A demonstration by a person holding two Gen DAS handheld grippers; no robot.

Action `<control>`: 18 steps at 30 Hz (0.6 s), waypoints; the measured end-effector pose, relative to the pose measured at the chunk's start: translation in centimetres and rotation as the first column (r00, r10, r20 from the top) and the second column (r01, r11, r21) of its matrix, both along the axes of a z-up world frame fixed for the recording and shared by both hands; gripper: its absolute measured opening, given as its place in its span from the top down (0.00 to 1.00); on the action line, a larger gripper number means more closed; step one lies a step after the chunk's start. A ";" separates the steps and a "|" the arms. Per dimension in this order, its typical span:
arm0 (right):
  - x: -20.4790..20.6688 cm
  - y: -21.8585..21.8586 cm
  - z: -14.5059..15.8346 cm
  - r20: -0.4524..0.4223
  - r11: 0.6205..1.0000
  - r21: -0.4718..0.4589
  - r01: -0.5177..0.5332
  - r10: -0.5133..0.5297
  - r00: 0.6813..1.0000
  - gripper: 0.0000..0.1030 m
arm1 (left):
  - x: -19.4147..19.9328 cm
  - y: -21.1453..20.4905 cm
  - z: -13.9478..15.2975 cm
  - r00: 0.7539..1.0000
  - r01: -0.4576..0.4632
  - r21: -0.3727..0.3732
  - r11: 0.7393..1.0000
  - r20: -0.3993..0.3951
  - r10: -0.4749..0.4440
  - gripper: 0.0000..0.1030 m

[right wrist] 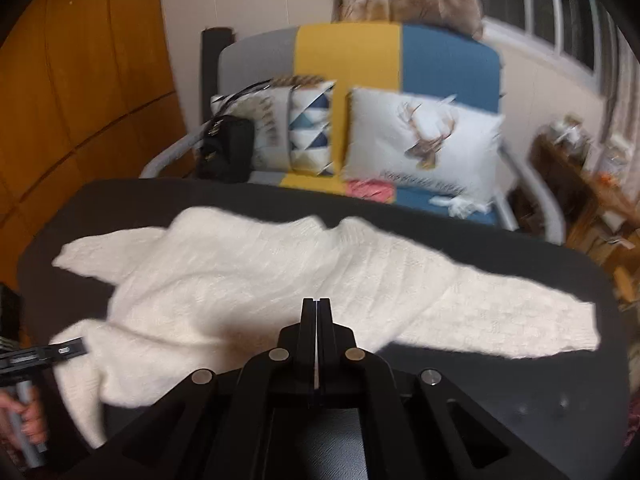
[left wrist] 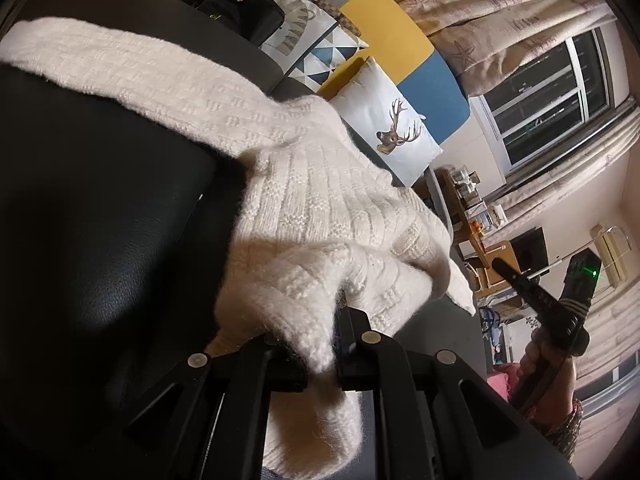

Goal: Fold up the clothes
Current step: 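Open the right gripper and move it toward the sweater's other sleeve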

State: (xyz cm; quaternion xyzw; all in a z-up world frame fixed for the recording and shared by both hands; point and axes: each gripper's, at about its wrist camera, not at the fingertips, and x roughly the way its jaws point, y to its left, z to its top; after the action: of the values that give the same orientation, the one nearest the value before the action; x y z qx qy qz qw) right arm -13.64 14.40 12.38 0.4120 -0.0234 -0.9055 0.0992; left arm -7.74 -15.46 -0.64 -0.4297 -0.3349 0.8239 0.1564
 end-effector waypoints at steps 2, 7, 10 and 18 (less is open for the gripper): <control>0.6 -0.2 -1.1 0.044 0.997 -0.072 -0.022 0.025 0.999 0.76 | 0.0 0.1 -0.2 1.000 -0.004 0.002 1.000 0.006 0.004 0.90; 1.5 -3.3 -6.7 0.172 0.964 -0.254 -0.084 0.131 0.976 0.76 | 0.1 -0.3 -0.8 1.000 -0.014 0.029 0.999 0.024 0.014 0.90; 1.0 -5.4 -8.8 0.178 0.938 -0.329 -0.106 0.172 0.969 0.75 | 0.4 -0.7 -0.5 1.000 -0.017 0.048 0.999 0.012 0.017 0.90; -1.8 -8.1 -12.5 0.171 0.784 -0.621 -0.012 0.150 0.974 0.78 | 0.4 -1.1 -0.1 1.000 -0.011 0.077 0.997 0.008 0.011 0.90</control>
State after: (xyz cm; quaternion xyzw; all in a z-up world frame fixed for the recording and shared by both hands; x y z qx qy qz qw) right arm -15.49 6.35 -0.15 0.4514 -0.3097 -0.7942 0.2639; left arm -7.37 -16.58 -0.79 -0.4248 -0.3693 0.8095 0.1670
